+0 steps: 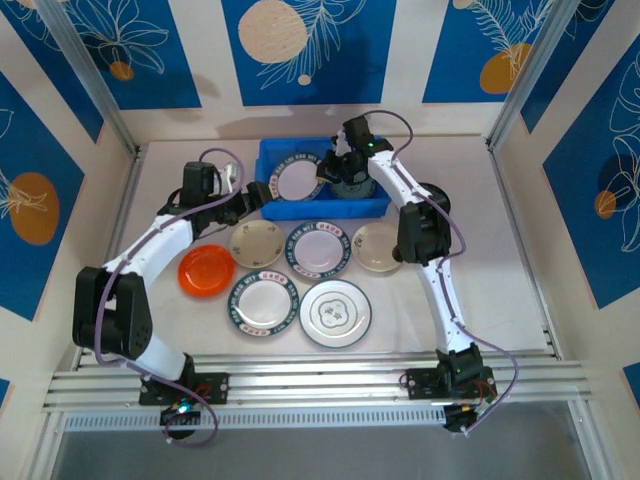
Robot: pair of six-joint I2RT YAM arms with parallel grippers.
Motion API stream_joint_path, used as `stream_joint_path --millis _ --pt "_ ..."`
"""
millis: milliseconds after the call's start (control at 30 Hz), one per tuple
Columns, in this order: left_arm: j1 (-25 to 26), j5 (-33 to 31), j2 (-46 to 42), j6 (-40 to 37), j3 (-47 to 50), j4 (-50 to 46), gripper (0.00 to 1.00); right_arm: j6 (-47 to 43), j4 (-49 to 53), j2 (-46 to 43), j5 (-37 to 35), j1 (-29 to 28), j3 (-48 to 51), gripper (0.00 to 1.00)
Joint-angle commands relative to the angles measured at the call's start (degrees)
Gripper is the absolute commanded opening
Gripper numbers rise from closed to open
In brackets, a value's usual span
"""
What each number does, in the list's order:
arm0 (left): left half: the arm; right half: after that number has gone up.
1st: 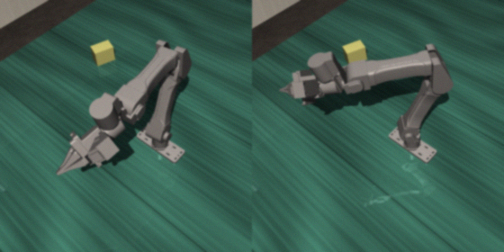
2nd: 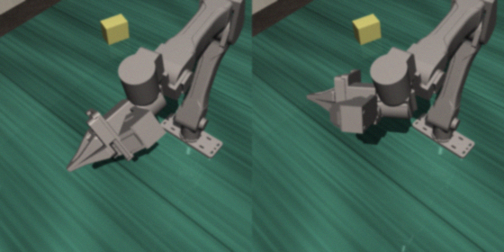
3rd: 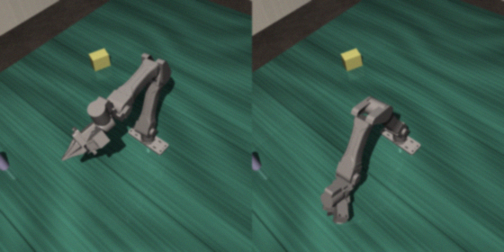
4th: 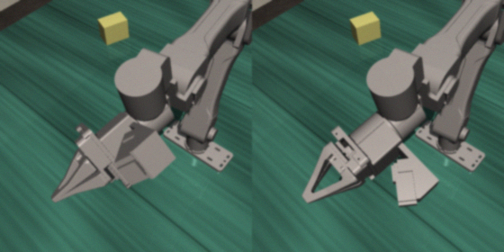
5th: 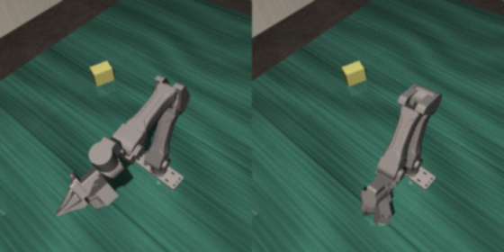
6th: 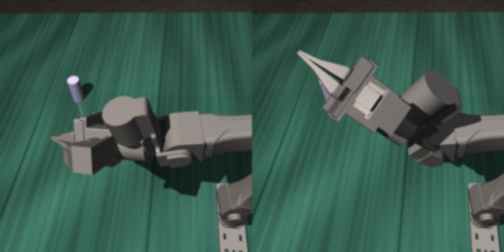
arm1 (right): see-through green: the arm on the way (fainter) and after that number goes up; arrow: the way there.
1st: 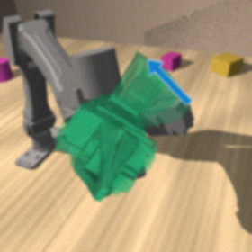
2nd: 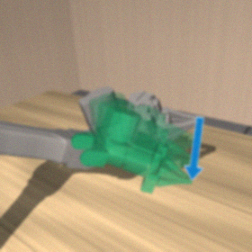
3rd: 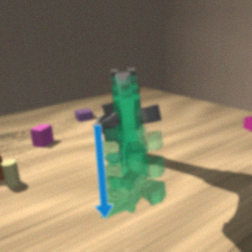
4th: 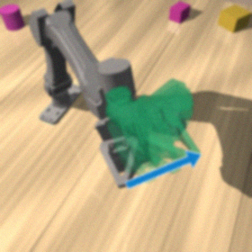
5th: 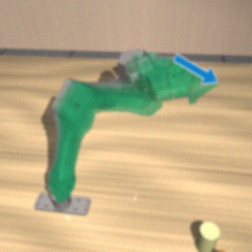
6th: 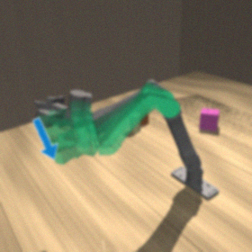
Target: Place the plates into the plastic bin on the countertop
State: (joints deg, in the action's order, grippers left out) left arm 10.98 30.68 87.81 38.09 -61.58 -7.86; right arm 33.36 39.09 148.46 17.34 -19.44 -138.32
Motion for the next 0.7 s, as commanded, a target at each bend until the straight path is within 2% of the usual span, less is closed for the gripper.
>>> stream_joint_path --millis 0,333,500,667 --pt "-0.76 1.73 0.48 0.73 0.79 1.98 0.87 1.06 1.32 1.82 1.96 -0.23 -4.58 0.00" --pt "-0.57 1.87 0.12 1.00 2.35 2.48 0.87 2.14 4.91 7.40 0.84 -0.82 -11.19 0.00" --pt "-0.45 1.75 0.01 0.96 2.35 2.43 0.87 1.13 7.00 7.72 -2.38 -1.32 -12.27 0.00" --pt "-0.36 1.59 0.17 1.25 2.44 2.84 0.86 -0.09 8.87 7.72 -5.03 -1.96 -12.74 0.22"
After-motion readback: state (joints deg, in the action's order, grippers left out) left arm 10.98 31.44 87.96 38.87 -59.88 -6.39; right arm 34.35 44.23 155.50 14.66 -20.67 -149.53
